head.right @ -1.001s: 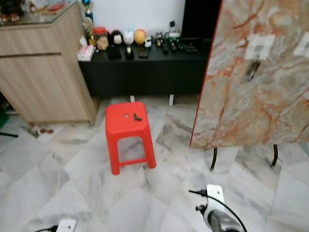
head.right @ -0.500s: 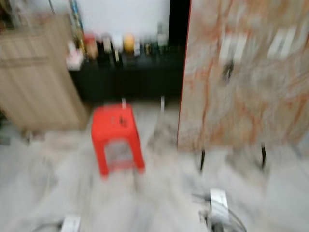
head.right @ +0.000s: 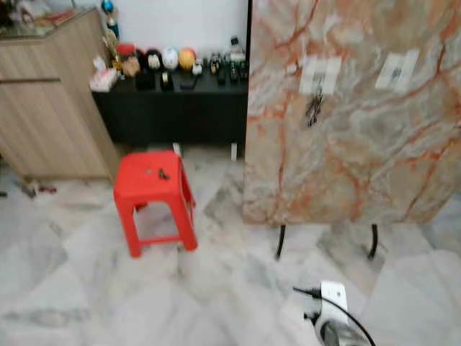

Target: Hang keys on a hook

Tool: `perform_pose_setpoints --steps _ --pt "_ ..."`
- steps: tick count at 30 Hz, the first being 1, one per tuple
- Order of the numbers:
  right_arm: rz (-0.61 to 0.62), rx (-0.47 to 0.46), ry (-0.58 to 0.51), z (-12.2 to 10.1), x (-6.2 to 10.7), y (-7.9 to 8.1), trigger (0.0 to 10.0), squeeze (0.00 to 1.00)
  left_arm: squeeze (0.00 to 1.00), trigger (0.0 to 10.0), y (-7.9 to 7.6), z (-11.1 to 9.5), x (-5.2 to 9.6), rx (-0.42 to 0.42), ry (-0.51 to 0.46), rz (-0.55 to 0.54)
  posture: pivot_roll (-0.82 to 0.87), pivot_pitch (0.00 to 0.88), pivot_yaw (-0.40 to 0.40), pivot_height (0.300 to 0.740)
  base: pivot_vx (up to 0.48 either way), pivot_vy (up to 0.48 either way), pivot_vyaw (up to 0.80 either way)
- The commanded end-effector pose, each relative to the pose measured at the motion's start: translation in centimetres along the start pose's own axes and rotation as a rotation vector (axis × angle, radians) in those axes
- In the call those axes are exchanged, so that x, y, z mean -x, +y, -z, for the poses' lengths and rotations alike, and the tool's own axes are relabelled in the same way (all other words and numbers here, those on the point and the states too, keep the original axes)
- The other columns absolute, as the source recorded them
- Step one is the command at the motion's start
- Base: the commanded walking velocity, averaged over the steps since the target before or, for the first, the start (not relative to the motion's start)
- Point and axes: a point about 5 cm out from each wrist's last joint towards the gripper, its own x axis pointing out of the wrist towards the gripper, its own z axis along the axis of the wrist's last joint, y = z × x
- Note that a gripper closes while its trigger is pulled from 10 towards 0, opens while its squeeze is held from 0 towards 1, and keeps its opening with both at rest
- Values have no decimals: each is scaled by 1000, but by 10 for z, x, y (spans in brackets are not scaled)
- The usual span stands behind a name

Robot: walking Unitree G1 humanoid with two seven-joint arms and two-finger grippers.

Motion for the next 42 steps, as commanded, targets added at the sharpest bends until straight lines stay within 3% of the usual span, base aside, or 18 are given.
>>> perform_pose_setpoints --steps 1,10,27,42 --pt "31 -4 4 0 1 -9 10000 0 0 10000 -16 0 -1 -32 1 56 -51 5 -42 740 0 -390 0" --pt "37 4 21 1 1 -8 10000 0 0 10000 -16 -1 -1 -55 4 67 -68 0 -24 740 0 -87 -488" --pt "44 38 20 -5 1 -7 10000 0 0 10000 -17 -9 -1 4 -39 72 -49 0 -36 740 0 0 -748" --pt "46 43 15 -7 1 -7 10000 0 0 10000 -18 -13 -1 -39 -46 101 -50 0 -36 740 100 0 -744"
